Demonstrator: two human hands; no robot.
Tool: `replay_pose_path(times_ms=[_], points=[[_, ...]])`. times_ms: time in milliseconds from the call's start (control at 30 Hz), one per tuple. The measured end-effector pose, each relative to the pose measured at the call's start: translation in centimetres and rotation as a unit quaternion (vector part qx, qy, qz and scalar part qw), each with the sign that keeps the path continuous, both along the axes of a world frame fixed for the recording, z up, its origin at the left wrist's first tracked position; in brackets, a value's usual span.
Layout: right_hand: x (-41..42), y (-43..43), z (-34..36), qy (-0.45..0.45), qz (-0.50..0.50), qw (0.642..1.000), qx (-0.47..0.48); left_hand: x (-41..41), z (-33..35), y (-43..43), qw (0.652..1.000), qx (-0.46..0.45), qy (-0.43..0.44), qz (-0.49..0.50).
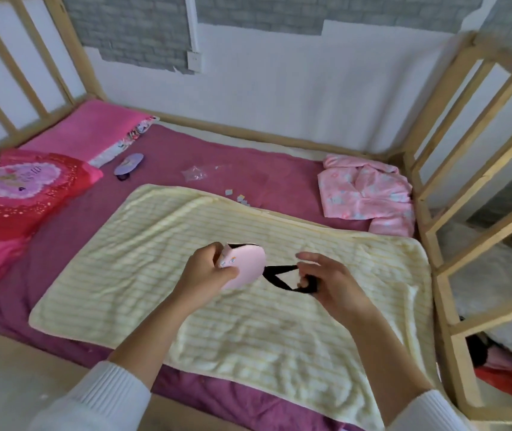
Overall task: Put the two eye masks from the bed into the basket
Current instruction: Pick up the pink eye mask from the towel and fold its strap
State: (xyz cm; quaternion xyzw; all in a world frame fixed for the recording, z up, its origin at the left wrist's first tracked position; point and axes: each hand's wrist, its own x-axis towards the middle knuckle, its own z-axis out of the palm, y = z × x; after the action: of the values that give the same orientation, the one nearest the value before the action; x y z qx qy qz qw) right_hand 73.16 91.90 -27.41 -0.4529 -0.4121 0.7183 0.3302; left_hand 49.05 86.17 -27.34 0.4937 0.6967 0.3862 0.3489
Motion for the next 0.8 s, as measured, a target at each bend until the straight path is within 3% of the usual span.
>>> replay_pose_path(times_ms=[100, 167, 200, 233, 267, 300, 333, 400, 500, 567, 633, 667, 733, 800], points=[[-3.1, -0.9, 2.2, 0.317, -0.107, 0.94, -0.072, -3.3, -0.1, -1.3, 1.0, 0.017, -0.004, -0.003], [-6.5, -1.9, 3.2, 0.368, -0.16, 0.914, -0.049, -5.3, -0.2, -2.1, 0.999, 0.031, -0.008, -0.036], [-8.4, -2.4, 3.6, 0.326, -0.185, 0.927, -0.017, -6.4, -0.1, -2.5, 0.998, 0.04, -0.01, -0.057], [-10.4, -3.0, 3.9, 0.227, -0.205, 0.951, 0.037, -7.5, 0.0, -2.9, 0.996, 0.05, -0.012, -0.078], [-12.3, -3.5, 4.3, 0.075, -0.224, 0.965, 0.117, -8.8, 0.2, -3.3, 0.994, 0.059, -0.016, -0.092], [-13.9, -3.9, 4.4, -0.101, -0.228, 0.945, 0.211, -10.1, 0.5, -3.6, 0.992, 0.068, -0.022, -0.101], [-15.1, -4.2, 4.3, -0.255, -0.212, 0.896, 0.295, -11.6, 0.8, -3.8, 0.991, 0.076, -0.029, -0.104], [-16.6, -4.8, 3.9, -0.445, -0.16, 0.777, 0.415, -14.2, 1.6, -4.3, 0.991, 0.091, -0.037, -0.096], [-18.0, -5.7, 4.0, -0.599, -0.036, 0.655, 0.459, -17.3, 2.7, -4.8, 0.991, 0.097, -0.044, -0.08], [-19.1, -6.3, 4.7, -0.663, 0.063, 0.617, 0.418, -18.8, 3.1, -5.2, 0.991, 0.093, -0.05, -0.08], [-20.1, -6.6, 5.3, -0.669, 0.166, 0.623, 0.369, -20.0, 3.2, -5.5, 0.991, 0.092, -0.064, -0.079], [-20.5, -6.8, 5.4, -0.641, 0.209, 0.652, 0.347, -20.5, 3.2, -5.6, 0.99, 0.091, -0.073, -0.076], [-21.2, -7.4, 5.5, -0.52, 0.248, 0.764, 0.289, -21.4, 3.2, -5.8, 0.991, 0.09, -0.087, -0.055], [-22.0, -8.0, 5.5, -0.365, 0.226, 0.873, 0.232, -22.0, 3.1, -6.1, 0.99, 0.083, -0.116, -0.02]])
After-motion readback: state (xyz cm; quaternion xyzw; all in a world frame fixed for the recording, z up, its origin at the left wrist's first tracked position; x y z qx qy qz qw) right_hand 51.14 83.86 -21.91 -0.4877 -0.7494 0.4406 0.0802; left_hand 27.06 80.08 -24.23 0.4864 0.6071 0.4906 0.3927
